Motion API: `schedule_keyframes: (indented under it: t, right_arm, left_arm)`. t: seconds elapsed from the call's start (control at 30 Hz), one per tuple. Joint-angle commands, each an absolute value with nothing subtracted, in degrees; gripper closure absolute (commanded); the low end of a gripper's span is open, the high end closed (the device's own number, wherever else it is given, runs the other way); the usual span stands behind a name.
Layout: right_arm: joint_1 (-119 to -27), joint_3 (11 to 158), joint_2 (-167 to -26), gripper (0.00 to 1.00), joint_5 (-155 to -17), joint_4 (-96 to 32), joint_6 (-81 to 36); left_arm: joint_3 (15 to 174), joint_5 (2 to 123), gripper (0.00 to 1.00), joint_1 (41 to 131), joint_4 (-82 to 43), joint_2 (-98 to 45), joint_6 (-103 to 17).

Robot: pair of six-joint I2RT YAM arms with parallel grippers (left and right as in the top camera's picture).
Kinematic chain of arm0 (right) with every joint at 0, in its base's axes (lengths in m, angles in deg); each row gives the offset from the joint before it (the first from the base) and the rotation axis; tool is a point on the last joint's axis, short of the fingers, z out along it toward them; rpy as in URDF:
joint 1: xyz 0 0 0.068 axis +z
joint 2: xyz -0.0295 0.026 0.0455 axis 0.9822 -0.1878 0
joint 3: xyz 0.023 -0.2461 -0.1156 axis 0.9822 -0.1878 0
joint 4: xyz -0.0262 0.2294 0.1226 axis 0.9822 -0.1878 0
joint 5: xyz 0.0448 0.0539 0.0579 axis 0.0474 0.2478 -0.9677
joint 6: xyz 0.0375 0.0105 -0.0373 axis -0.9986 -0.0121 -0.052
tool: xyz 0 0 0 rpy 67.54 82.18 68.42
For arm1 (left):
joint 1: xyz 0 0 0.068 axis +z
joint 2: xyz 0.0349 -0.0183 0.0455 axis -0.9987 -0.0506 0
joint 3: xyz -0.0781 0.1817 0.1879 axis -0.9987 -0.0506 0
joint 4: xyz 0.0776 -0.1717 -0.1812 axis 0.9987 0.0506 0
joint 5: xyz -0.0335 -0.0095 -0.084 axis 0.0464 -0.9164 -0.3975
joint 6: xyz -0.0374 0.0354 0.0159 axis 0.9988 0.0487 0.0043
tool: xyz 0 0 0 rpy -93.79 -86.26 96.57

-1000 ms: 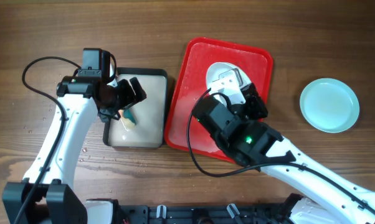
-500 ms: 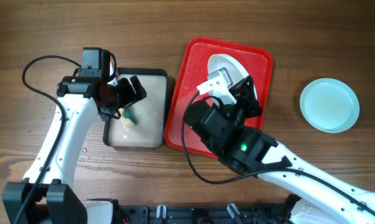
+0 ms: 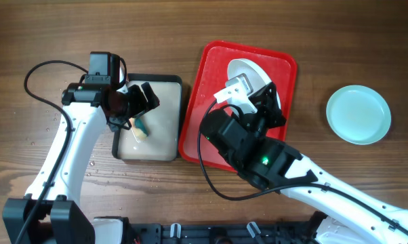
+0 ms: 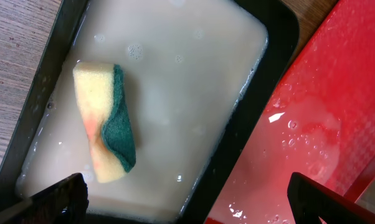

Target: Clean dirty plates on tray and stack at the side

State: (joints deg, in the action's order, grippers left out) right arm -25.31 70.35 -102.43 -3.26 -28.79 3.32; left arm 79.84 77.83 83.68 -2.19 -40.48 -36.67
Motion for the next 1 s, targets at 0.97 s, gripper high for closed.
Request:
schedule_keyframes:
  t: [0.97]
  right_arm:
    - [-47.84, 69.78, -102.51, 0.96, -53.20, -38.89, -29.69]
  left_arm:
    - [81.02, 77.13, 0.00, 83.74, -2.30, -39.78, -36.95]
